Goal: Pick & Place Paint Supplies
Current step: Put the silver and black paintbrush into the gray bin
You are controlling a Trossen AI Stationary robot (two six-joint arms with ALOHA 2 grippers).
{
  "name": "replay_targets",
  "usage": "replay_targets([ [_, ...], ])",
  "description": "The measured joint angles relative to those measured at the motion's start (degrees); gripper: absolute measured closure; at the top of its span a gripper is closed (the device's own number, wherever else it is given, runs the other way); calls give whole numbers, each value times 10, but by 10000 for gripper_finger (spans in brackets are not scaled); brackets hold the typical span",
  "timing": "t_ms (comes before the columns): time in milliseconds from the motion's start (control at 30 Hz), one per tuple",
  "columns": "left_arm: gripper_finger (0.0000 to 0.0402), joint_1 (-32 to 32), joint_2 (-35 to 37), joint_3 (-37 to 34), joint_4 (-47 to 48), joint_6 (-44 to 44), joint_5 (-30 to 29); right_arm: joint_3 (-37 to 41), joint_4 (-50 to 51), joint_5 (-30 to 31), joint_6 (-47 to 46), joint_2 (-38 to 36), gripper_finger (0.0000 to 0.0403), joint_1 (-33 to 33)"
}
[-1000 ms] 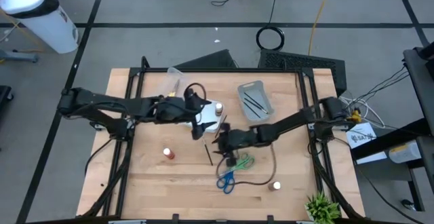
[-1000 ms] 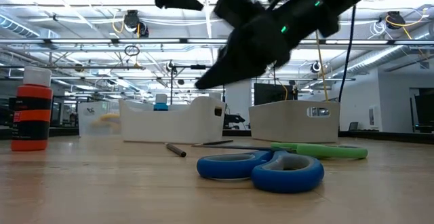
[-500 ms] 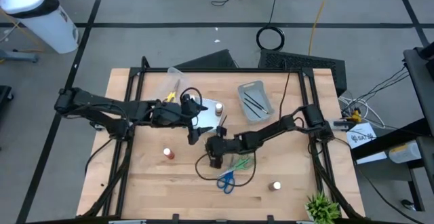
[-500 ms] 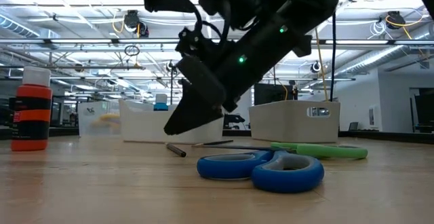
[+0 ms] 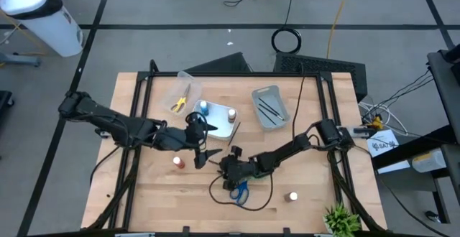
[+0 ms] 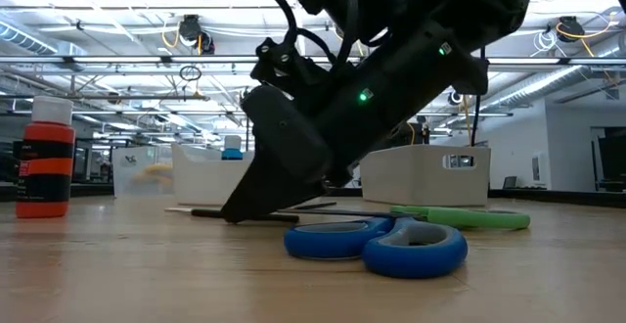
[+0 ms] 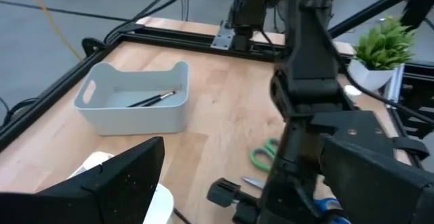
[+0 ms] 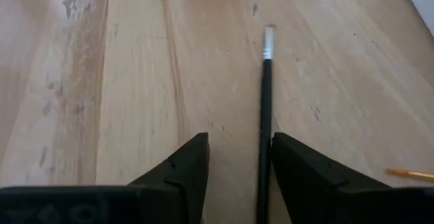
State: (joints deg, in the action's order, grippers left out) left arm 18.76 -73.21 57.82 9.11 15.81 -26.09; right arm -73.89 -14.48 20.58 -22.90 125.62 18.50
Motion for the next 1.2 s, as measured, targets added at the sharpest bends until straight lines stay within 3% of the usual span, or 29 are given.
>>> replay_targets([
  [233, 5, 19, 0, 0, 1, 4, 0, 0, 43, -13, 58, 1, 285, 0],
  [533, 5, 24, 0, 0, 2, -5, 0, 10, 97, -92, 81, 10, 393, -22],
  [833, 5, 24, 0, 0, 2, -4, 0, 24, 71, -99, 79, 9, 400, -23],
  [1200, 5, 24, 0, 1, 8, -4, 0, 28, 68, -77, 131, -70, 402, 7],
])
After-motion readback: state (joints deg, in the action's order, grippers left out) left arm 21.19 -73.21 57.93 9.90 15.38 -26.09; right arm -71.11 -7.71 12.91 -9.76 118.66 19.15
